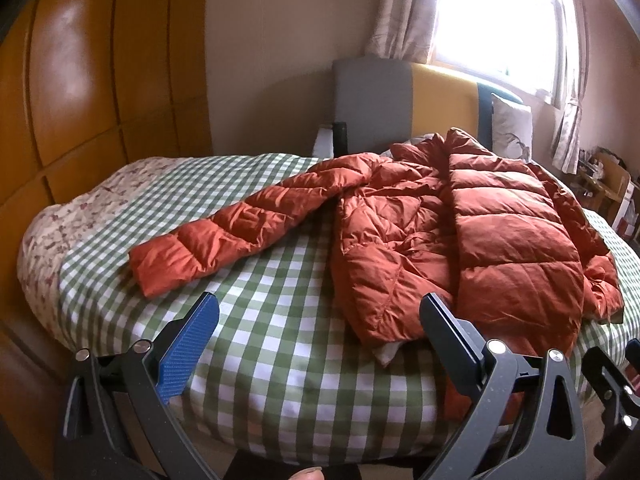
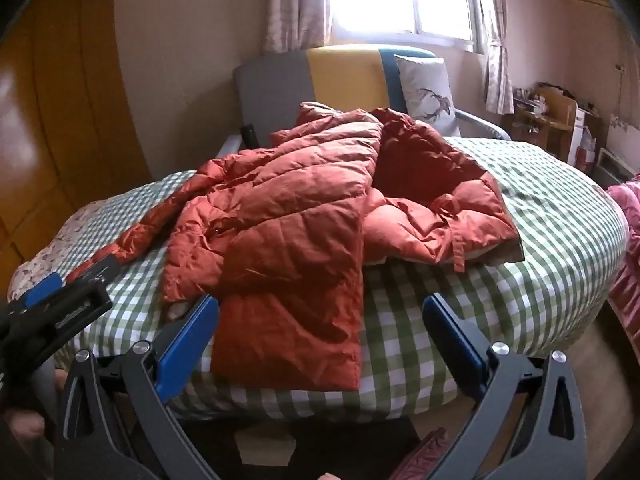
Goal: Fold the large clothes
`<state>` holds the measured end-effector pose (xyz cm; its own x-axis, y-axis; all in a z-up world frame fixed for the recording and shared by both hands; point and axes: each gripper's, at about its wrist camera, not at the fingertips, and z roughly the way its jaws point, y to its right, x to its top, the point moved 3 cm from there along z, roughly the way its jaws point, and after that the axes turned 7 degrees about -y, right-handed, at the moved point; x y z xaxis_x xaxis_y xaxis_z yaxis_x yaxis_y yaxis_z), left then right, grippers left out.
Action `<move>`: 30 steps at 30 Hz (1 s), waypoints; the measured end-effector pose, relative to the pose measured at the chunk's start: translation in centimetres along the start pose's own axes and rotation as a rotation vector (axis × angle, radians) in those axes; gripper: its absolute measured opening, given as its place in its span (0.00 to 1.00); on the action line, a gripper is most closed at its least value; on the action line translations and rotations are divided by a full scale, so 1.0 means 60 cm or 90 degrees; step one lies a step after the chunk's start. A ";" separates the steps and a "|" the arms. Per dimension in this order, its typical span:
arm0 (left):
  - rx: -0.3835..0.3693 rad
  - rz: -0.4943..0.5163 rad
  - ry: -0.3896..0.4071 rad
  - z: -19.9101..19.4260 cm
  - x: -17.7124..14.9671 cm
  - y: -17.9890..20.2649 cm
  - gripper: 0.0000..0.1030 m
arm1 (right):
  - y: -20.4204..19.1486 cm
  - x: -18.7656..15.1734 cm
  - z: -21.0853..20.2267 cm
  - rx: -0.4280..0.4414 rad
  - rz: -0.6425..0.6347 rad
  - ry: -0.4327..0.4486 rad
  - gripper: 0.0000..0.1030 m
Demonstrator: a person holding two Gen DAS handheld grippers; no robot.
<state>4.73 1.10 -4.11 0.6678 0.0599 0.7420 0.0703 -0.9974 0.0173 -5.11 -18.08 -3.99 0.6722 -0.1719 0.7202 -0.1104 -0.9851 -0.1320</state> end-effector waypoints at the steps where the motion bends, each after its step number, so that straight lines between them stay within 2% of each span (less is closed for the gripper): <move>1: 0.000 0.000 -0.003 0.002 -0.001 0.000 0.96 | -0.001 -0.001 -0.002 0.004 0.000 0.002 0.98; 6: 0.002 0.004 -0.013 0.011 -0.005 -0.001 0.96 | -0.002 -0.012 -0.003 0.035 -0.009 -0.010 0.98; 15: 0.002 0.005 -0.022 0.019 -0.010 0.001 0.96 | -0.003 -0.018 0.014 0.054 -0.015 -0.040 0.98; 23: 0.002 0.003 -0.028 0.022 -0.011 -0.001 0.96 | -0.022 -0.020 0.001 0.153 -0.038 -0.025 0.98; 30: 0.002 0.001 -0.031 0.025 -0.012 -0.003 0.96 | -0.031 -0.022 0.006 0.163 -0.053 -0.033 0.98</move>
<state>5.34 1.32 -5.68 0.7035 0.0607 0.7081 0.0715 -0.9973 0.0145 -5.57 -15.99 -4.94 0.7086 -0.0828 0.7008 0.1317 -0.9601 -0.2466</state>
